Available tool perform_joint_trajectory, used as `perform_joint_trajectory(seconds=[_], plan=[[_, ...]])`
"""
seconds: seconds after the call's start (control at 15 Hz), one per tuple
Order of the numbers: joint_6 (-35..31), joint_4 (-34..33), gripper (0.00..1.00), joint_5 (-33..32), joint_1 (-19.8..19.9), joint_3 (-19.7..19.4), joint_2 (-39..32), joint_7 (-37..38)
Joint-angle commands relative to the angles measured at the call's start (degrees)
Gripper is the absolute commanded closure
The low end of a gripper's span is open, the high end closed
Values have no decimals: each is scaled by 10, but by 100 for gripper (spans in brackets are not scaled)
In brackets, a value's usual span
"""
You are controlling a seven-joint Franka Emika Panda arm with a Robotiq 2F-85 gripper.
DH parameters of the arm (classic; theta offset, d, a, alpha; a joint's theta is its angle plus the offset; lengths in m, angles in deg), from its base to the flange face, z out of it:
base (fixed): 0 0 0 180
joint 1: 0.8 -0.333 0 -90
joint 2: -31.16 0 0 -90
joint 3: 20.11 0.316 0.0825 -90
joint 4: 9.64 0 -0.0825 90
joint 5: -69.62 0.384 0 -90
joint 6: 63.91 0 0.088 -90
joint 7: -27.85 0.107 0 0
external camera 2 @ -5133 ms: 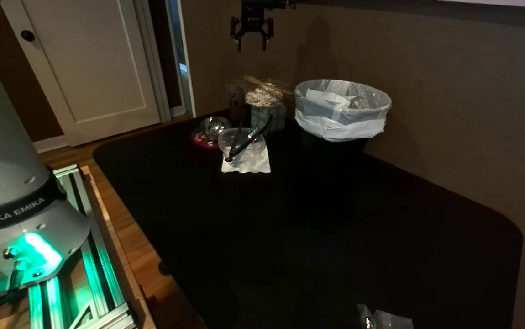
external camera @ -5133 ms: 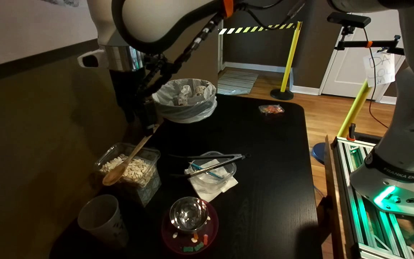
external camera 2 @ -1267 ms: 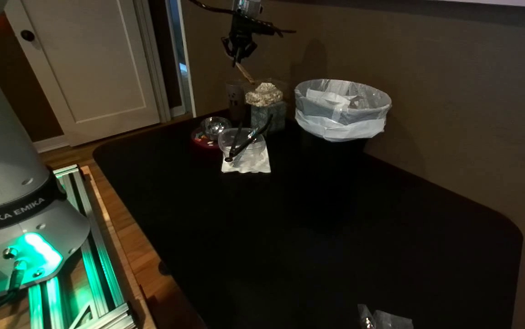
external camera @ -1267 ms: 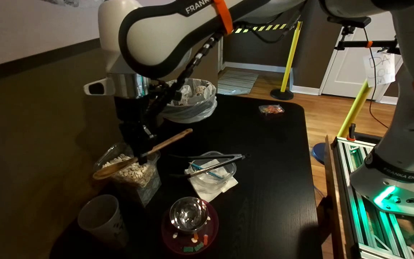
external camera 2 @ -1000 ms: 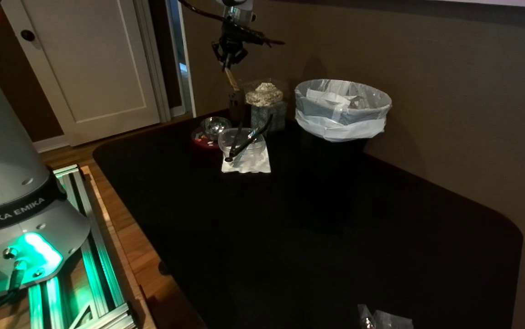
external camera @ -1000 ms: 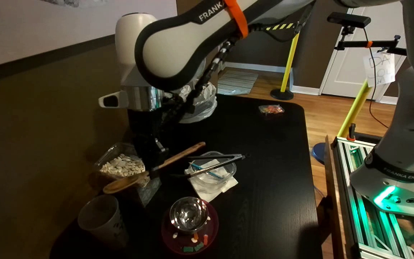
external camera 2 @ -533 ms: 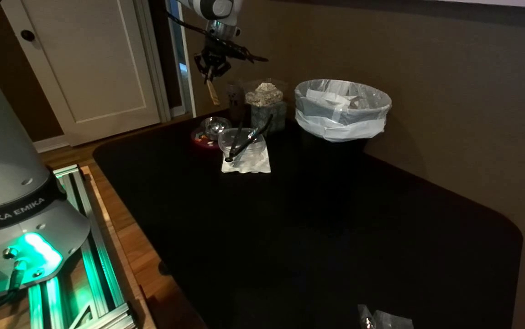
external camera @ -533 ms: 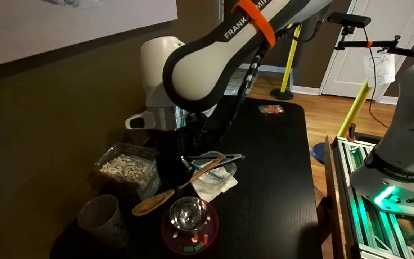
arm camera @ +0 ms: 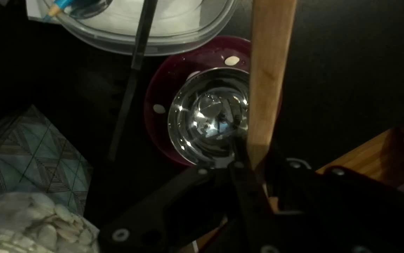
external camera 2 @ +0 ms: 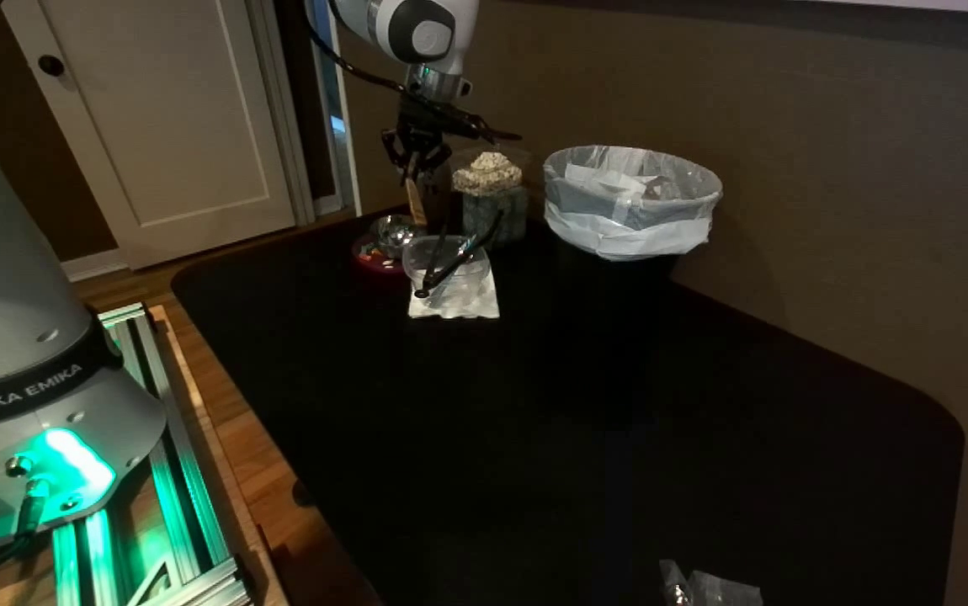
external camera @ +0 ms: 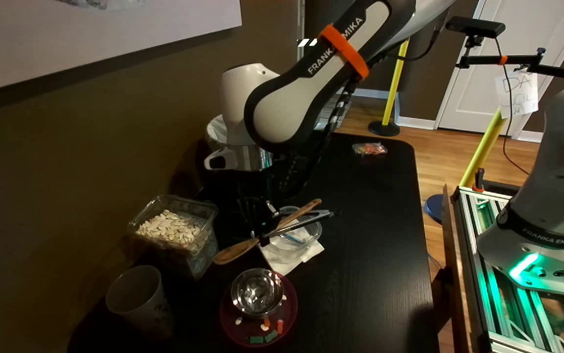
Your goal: Remove the cooking stick from the lunchbox and put it on the silver bowl
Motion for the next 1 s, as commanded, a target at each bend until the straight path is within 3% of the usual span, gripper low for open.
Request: perform_joint_trajectory(seconds=[0.0,0.07,0.13,0.33,0.4,0.93], plan=[[-10,13,96,36,13,12,-12,-16],[-6,11,96,47,16,17,-16,-23],[1,3,84,22,6,4,-11,-4],[1,3,84,31,6,9,-17,-8],[1,3,96,33,7,9,-18,-8],[-121,-5,96,38,-12,25,-86,7]])
